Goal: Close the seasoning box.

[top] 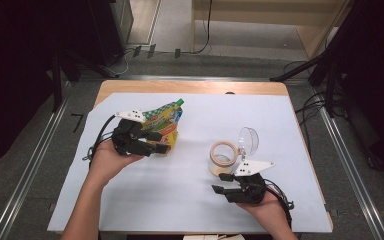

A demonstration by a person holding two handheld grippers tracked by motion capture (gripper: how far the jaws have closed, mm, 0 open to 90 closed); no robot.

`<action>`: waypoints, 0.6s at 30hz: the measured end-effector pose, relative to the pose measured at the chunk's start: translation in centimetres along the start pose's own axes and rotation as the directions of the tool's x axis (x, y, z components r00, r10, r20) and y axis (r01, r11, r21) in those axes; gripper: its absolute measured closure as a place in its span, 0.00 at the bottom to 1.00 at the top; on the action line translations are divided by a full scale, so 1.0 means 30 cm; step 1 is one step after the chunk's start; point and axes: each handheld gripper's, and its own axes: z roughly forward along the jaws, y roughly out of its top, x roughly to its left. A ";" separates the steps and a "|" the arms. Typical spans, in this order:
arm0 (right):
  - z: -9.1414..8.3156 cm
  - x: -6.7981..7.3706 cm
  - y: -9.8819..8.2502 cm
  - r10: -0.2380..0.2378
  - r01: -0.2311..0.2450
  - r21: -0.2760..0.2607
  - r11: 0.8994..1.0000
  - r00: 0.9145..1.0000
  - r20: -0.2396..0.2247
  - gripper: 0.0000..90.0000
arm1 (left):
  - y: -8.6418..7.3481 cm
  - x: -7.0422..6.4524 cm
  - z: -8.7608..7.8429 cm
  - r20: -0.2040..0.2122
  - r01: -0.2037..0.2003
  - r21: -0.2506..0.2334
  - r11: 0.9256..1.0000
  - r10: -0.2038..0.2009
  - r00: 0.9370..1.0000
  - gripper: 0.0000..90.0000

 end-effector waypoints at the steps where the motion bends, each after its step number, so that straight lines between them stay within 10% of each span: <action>1: 0.002 0.001 0.001 0.001 -0.001 0.000 1.000 1.000 -0.004 0.58 | -0.005 0.006 -0.010 -0.003 0.006 -0.003 1.000 -0.006 1.000 0.49; 18: 0.028 0.007 0.014 -0.024 0.024 0.010 1.000 0.999 -0.023 0.58 | -0.079 0.064 -0.122 -0.051 0.077 -0.018 0.997 -0.078 0.996 0.52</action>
